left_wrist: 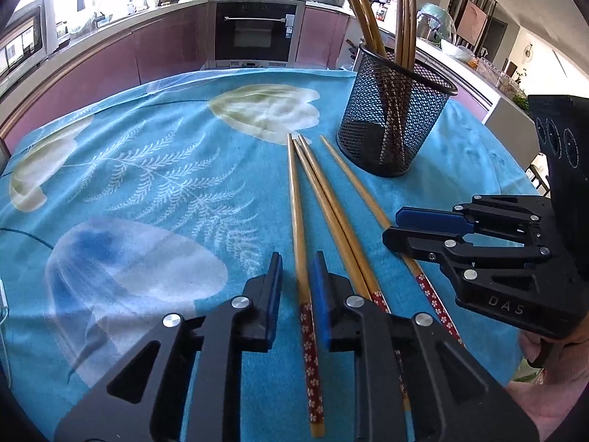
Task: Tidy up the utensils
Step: 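Lower the right tool onto the chopsticks and close on one chopstick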
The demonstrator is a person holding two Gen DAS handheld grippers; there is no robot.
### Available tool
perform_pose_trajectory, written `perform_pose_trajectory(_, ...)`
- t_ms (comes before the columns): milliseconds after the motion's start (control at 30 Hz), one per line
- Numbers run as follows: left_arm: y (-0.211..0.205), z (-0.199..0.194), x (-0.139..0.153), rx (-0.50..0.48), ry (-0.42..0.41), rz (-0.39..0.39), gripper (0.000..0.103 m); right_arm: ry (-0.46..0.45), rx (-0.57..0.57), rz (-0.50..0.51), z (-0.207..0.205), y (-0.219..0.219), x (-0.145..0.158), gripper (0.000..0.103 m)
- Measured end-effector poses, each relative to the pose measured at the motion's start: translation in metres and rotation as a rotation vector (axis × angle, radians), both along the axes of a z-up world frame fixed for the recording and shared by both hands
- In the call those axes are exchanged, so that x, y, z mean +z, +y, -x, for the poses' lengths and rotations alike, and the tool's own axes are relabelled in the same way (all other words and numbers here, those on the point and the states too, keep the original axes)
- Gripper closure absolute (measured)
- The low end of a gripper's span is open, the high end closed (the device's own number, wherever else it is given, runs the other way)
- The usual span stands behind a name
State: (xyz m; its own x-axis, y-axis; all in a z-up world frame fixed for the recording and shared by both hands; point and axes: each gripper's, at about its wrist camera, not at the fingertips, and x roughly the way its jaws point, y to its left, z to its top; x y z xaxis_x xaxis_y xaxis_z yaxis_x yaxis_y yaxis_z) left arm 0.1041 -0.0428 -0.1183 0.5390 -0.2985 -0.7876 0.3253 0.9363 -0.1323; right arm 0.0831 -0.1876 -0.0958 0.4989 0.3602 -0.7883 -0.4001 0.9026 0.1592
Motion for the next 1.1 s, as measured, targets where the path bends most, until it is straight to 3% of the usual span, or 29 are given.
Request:
perform_pose_trajectory(400,-0.018,-0.03,-0.001,-0.009,-0.022,-0.064,0.084,-0.02,-0.017,0.012,-0.019,0.008,-0.001,0.084)
perform_pose_trajectory(600,-0.021,-0.039,-0.001,0.01,-0.014,-0.05,0.095,0.0,-0.035,-0.034,-0.023,0.001,-0.001,0.093)
perform_pose_trajectory(1100,-0.015,-0.026,0.014,0.038,-0.036,0.01,0.096,-0.005,-0.028,-0.128,-0.011,-0.012,0.013,0.097)
